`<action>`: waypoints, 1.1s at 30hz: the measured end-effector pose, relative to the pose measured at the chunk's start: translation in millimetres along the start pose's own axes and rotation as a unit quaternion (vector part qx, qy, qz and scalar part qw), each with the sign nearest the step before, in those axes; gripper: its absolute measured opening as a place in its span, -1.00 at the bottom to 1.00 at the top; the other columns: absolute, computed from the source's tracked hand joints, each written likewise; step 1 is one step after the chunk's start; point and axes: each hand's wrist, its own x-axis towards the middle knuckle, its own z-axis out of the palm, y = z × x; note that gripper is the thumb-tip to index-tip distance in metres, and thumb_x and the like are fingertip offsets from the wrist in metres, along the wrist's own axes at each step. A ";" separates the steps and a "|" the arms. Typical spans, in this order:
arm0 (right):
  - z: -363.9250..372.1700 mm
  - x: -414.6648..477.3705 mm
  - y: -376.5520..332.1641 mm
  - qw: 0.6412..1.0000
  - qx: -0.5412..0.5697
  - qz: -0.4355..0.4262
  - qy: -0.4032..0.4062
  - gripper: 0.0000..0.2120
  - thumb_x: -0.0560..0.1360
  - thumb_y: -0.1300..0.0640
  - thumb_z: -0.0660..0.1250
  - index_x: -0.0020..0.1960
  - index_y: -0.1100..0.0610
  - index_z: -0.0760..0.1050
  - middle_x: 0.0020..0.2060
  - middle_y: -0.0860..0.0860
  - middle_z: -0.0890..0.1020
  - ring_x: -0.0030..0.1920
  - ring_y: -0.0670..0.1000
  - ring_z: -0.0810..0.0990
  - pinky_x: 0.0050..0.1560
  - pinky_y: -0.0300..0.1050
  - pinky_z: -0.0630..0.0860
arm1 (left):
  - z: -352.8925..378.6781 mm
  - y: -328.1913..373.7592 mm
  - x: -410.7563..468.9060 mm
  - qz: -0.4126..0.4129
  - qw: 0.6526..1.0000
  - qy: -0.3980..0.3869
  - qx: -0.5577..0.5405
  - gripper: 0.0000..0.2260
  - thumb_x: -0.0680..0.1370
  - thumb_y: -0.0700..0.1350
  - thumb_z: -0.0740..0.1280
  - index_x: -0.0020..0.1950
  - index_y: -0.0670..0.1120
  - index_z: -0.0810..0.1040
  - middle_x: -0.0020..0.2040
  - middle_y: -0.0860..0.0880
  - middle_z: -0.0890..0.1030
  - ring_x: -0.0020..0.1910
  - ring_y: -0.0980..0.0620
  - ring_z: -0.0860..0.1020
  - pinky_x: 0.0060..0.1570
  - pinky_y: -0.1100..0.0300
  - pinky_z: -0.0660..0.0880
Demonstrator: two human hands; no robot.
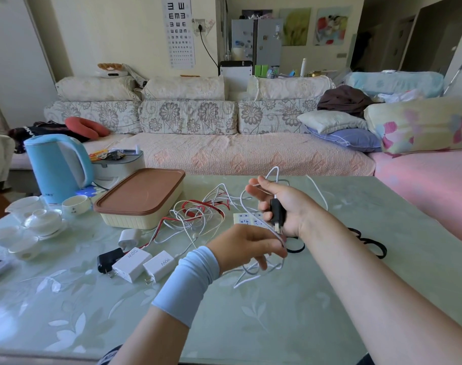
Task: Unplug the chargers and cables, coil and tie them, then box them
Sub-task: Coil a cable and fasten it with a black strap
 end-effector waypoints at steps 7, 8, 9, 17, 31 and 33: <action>1.5 -2.6 -5.8 0.998 -0.061 -0.005 -0.028 -0.89 0.56 0.05 0.35 -0.01 0.08 0.59 -0.22 -0.04 0.63 -0.54 -0.12 0.35 -0.61 -0.30 0.25 | -14.2 17.0 1.3 -0.016 0.982 0.100 -0.159 -0.70 0.65 -0.02 0.18 -0.18 -0.14 0.52 -0.44 -0.03 0.56 -0.55 0.03 0.51 -0.51 0.25 0.27; -0.5 -4.5 -6.8 0.994 -0.105 -0.010 -0.023 -0.88 0.54 0.05 0.37 -0.06 0.11 0.56 -0.27 -0.03 0.58 -0.55 -0.12 0.35 -0.60 -0.29 0.24 | -21.7 19.7 0.7 -0.003 0.966 0.133 -0.221 -0.71 0.66 -0.05 0.15 -0.19 -0.14 0.48 -0.47 -0.02 0.52 -0.55 0.02 0.51 -0.52 0.25 0.28; -2.6 -7.8 -7.0 0.988 -0.154 -0.019 -0.027 -0.84 0.52 0.05 0.40 -0.10 0.14 0.53 -0.30 -0.02 0.55 -0.56 -0.11 0.35 -0.60 -0.29 0.24 | -30.1 21.7 0.0 0.012 0.942 0.158 -0.295 -0.71 0.67 -0.07 0.12 -0.19 -0.13 0.46 -0.49 -0.01 0.48 -0.55 0.01 0.50 -0.51 0.26 0.29; -7.2 -28.1 7.9 0.894 -0.391 0.014 -0.217 -0.82 0.54 0.04 0.37 -0.01 0.16 0.57 -0.07 0.03 0.72 -0.55 -0.09 0.36 -0.61 -0.27 0.31 | -68.7 12.0 6.6 0.079 0.731 0.213 -0.643 -0.72 0.68 -0.10 0.07 -0.19 -0.12 0.40 -0.51 0.04 0.40 -0.53 0.10 0.47 -0.55 0.37 0.39; -5.1 -11.7 7.9 0.955 -0.276 -0.108 -0.019 -0.75 0.53 0.03 0.41 -0.11 0.24 0.64 -0.47 0.05 0.52 -0.56 0.00 0.39 -0.47 -0.21 0.28 | -36.0 -13.7 2.7 0.045 0.984 0.159 0.068 -0.84 0.49 -0.20 0.43 -0.01 -0.03 0.50 -0.18 -0.01 0.66 -0.23 0.01 0.65 -0.08 0.03 0.58; -7.1 -11.4 6.7 0.957 -0.266 -0.119 0.000 -0.75 0.56 0.03 0.36 -0.17 0.20 0.60 -0.50 0.02 0.50 -0.56 0.01 0.40 -0.47 -0.22 0.29 | -35.0 -13.1 -1.0 0.024 0.989 0.143 -0.012 -0.88 0.60 -0.25 0.28 0.00 -0.03 0.53 -0.20 -0.05 0.69 -0.25 -0.06 0.67 -0.17 0.06 0.60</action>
